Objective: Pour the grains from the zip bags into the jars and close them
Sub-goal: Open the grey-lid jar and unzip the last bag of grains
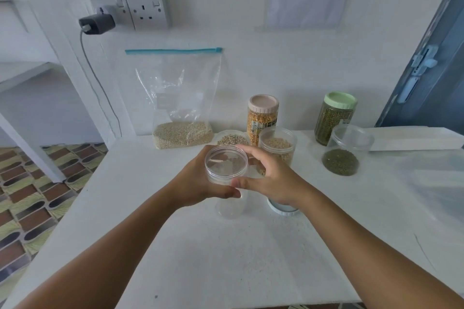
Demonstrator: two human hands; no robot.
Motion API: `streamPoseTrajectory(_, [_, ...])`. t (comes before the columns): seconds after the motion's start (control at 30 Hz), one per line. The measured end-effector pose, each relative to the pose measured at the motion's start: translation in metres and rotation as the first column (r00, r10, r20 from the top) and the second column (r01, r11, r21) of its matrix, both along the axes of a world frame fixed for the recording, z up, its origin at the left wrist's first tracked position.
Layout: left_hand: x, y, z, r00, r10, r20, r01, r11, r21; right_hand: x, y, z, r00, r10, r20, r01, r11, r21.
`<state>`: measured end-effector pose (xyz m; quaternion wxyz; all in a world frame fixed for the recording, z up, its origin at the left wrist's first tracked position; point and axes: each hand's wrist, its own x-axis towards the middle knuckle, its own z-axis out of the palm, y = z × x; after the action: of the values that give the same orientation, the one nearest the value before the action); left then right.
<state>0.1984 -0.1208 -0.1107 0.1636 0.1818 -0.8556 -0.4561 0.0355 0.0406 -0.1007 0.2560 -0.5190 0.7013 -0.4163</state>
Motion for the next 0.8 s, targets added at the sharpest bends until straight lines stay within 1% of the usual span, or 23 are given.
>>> streamPoseTrajectory(0.13, [0.007, -0.001, 0.006, 1.000, -0.026, 0.011, 0.026, 0.999, 0.046, 0.003, -0.005, 0.002, 1.000, 0.013, -0.026, -0.012, 1.000, 0.017])
streamPoseTrajectory(0.17, [0.010, -0.002, 0.007, 0.998, -0.050, 0.024, 0.048, 0.997, 0.069, 0.001, -0.005, 0.005, 0.999, 0.013, -0.037, -0.012, 0.999, 0.032])
streamPoseTrajectory(0.23, [0.021, -0.012, 0.012, 0.993, -0.094, 0.076, 0.084, 0.988, 0.127, -0.001, -0.007, 0.016, 1.000, 0.006, -0.006, -0.006, 0.999, 0.035])
streamPoseTrajectory(0.33, [0.043, -0.046, 0.032, 0.982, -0.111, 0.154, 0.089, 0.985, 0.147, -0.007, -0.021, 0.039, 0.998, -0.066, 0.011, 0.067, 0.997, -0.041])
streamPoseTrajectory(0.4, [0.050, -0.075, 0.054, 0.987, -0.060, 0.151, 0.044, 0.993, 0.113, -0.011, -0.038, 0.057, 0.990, -0.138, 0.029, 0.140, 0.986, -0.095])
streamPoseTrajectory(0.5, [0.039, -0.111, 0.088, 0.993, 0.060, 0.099, -0.057, 0.998, -0.032, -0.019, -0.076, 0.076, 0.973, -0.227, 0.039, 0.230, 0.961, -0.155])
streamPoseTrajectory(0.6, [0.002, -0.140, 0.112, 0.986, 0.158, 0.057, -0.139, 0.958, -0.249, -0.034, -0.122, 0.086, 0.962, -0.272, 0.038, 0.274, 0.950, -0.146])
streamPoseTrajectory(0.67, [-0.031, -0.158, 0.122, 0.976, 0.217, 0.025, -0.193, 0.909, -0.370, -0.048, -0.152, 0.089, 0.957, -0.277, 0.088, 0.287, 0.950, -0.124])
streamPoseTrajectory(0.73, [-0.063, -0.175, 0.128, 0.959, 0.284, 0.007, -0.243, 0.833, -0.497, -0.065, -0.183, 0.091, 0.950, -0.276, 0.147, 0.293, 0.949, -0.113])
streamPoseTrajectory(0.8, [-0.083, -0.184, 0.132, 0.947, 0.321, 0.008, -0.251, 0.756, -0.605, -0.077, -0.205, 0.092, 0.931, -0.301, 0.204, 0.327, 0.940, -0.103])
